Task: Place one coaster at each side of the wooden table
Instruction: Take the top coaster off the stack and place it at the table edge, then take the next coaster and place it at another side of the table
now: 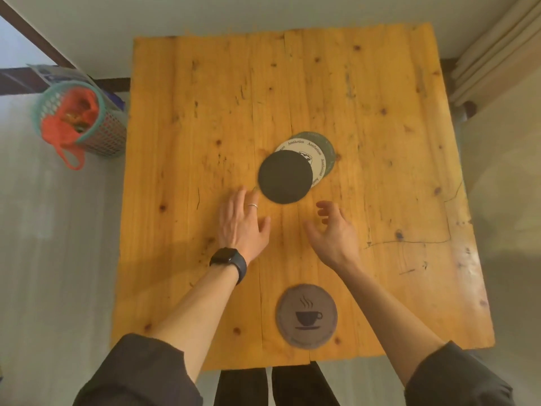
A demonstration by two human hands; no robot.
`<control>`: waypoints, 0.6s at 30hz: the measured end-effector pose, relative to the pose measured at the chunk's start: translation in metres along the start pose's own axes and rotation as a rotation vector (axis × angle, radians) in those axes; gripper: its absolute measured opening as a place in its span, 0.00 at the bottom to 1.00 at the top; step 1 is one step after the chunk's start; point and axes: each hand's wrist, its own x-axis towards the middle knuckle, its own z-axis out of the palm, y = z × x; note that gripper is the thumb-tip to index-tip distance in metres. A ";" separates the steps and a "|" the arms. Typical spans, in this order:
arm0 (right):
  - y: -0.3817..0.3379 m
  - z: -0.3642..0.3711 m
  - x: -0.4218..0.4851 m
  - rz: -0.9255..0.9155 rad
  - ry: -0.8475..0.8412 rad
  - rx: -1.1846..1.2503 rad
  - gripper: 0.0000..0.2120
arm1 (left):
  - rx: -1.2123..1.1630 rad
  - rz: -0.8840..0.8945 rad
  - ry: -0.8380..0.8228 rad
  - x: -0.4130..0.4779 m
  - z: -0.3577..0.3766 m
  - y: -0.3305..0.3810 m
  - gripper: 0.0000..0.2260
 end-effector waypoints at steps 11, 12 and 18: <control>-0.038 0.049 0.058 0.195 0.304 0.004 0.29 | 0.088 0.062 0.046 0.027 0.018 -0.026 0.32; -0.040 0.050 0.058 0.213 0.300 0.026 0.28 | 0.099 0.058 0.033 0.027 0.018 -0.026 0.33; -0.061 0.035 0.028 0.255 0.320 0.467 0.12 | 0.096 0.070 -0.239 0.031 -0.007 -0.028 0.35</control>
